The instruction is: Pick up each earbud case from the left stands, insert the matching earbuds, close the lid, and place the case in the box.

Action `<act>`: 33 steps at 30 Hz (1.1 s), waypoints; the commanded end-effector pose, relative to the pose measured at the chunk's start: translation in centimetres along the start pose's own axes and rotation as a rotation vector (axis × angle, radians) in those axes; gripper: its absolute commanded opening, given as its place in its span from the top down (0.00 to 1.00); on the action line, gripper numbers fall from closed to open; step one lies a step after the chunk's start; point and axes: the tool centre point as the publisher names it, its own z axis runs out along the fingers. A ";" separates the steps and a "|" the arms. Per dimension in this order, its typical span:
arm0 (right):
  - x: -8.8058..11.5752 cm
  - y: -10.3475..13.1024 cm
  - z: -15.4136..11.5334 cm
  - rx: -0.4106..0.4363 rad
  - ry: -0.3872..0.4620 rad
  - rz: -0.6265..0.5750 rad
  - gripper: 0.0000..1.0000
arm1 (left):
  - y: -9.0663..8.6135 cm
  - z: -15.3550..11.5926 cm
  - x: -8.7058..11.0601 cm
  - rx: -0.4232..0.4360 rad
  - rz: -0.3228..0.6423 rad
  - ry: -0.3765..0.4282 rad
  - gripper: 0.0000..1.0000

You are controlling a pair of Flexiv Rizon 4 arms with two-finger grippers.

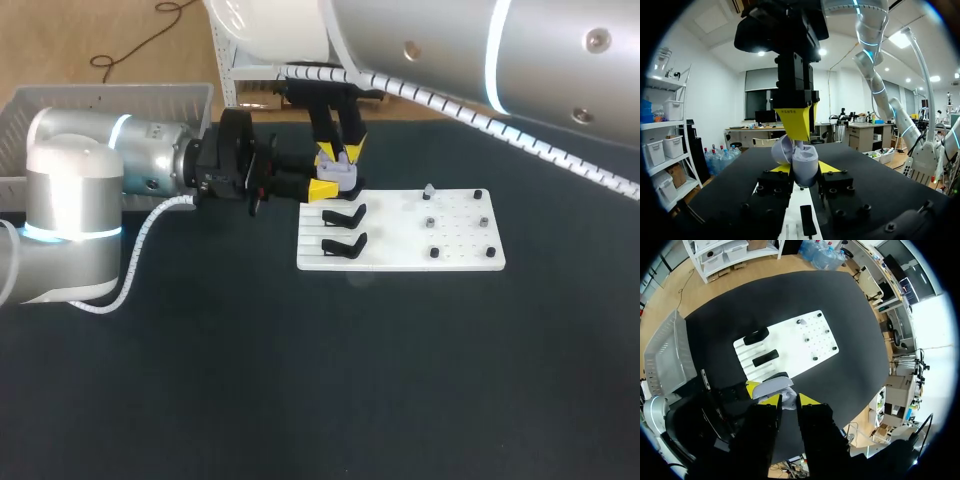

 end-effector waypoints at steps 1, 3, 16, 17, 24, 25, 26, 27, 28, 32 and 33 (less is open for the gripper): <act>-0.3 0.4 0.1 0.008 0.011 -0.001 0.82 | 0.1 0.0 0.0 0.004 0.000 0.001 1.00; -0.3 0.4 0.2 0.006 0.014 0.000 0.35 | 0.1 0.0 0.0 0.004 0.000 0.001 1.00; 0.1 -4.3 -3.4 -0.243 0.062 -0.050 0.00 | 0.1 0.0 0.0 0.004 0.000 0.001 1.00; -0.2 -5.1 -3.7 -0.283 0.080 -0.055 0.00 | 0.1 0.0 0.0 0.004 0.000 0.001 1.00; -3.6 -10.5 -4.3 -0.452 0.134 -0.058 0.00 | 0.1 0.0 0.0 0.004 0.000 0.001 1.00; -4.1 -11.0 -4.1 -0.484 0.169 -0.075 0.00 | 0.1 0.0 0.0 0.004 0.000 0.001 1.00; -4.7 -11.5 -3.6 -0.511 0.210 -0.096 0.00 | 0.1 0.0 0.0 0.004 0.000 0.001 1.00; -5.2 -11.9 -3.2 -0.519 0.201 -0.097 0.00 | 0.1 0.0 0.0 0.004 0.000 0.001 1.00; -5.7 -12.2 -2.9 -0.511 0.195 -0.110 0.00 | 0.1 0.0 0.0 0.004 0.000 0.001 1.00; -7.4 -12.9 -2.4 -0.545 0.197 -0.182 0.00 | 0.1 0.0 0.0 0.004 0.000 0.001 1.00; -7.8 -13.0 -2.2 -0.547 0.187 -0.206 0.00 | 0.1 0.0 0.0 0.004 0.000 0.001 1.00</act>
